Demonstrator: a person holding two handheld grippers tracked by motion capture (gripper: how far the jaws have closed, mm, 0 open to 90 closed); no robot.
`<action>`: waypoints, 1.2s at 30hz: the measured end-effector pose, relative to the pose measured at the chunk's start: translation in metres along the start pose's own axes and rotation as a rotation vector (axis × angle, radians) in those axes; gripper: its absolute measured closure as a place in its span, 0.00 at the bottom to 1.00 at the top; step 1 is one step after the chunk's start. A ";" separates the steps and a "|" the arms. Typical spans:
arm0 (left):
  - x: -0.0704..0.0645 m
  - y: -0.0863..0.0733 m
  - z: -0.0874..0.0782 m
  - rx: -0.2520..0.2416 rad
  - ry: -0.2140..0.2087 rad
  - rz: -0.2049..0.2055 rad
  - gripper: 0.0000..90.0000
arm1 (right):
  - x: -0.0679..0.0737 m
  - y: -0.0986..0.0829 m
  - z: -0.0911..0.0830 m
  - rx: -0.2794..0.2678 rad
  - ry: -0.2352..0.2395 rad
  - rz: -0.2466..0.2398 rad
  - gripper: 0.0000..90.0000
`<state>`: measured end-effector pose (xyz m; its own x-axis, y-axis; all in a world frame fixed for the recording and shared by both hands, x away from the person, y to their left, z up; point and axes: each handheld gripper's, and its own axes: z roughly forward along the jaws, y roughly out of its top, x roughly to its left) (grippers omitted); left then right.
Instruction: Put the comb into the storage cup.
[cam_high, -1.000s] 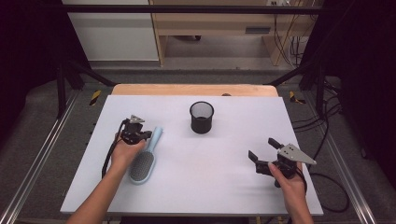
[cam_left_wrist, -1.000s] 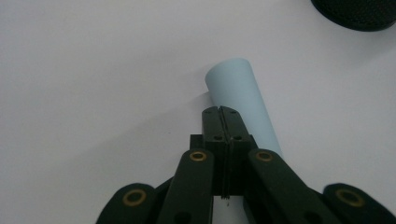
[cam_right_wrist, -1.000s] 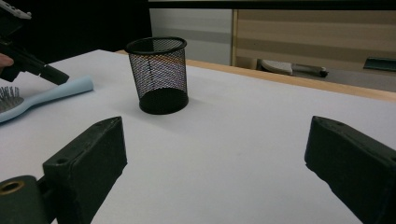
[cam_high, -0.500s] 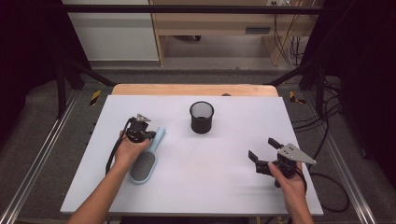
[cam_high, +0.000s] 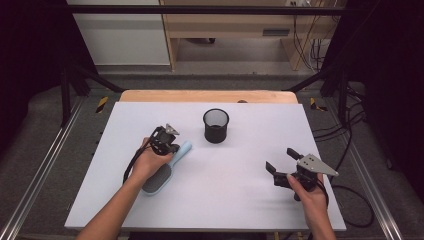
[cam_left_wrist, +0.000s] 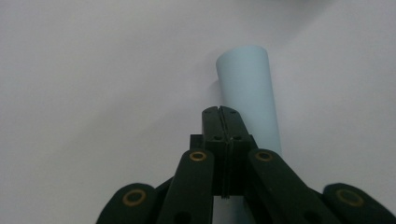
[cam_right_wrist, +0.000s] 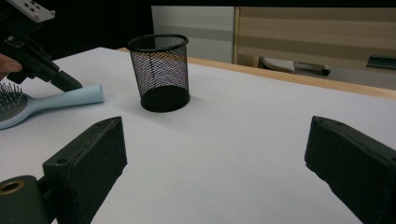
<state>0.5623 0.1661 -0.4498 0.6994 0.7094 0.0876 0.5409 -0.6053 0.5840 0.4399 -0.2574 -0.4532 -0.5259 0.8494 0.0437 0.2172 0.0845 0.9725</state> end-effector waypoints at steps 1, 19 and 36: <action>-0.003 0.002 0.000 0.002 -0.003 0.009 1.00 | 0.000 0.000 0.000 0.000 0.000 -0.001 0.06; -0.021 0.012 0.007 0.028 -0.033 0.067 1.00 | 0.000 0.000 0.000 0.004 -0.002 -0.003 0.06; -0.021 0.021 0.012 0.038 -0.025 0.020 1.00 | -0.001 0.001 -0.002 0.003 0.000 -0.005 0.06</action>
<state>0.5646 0.1340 -0.4492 0.7212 0.6882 0.0788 0.5436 -0.6329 0.5513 0.4391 -0.2590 -0.4522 -0.5271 0.8489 0.0387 0.2167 0.0902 0.9721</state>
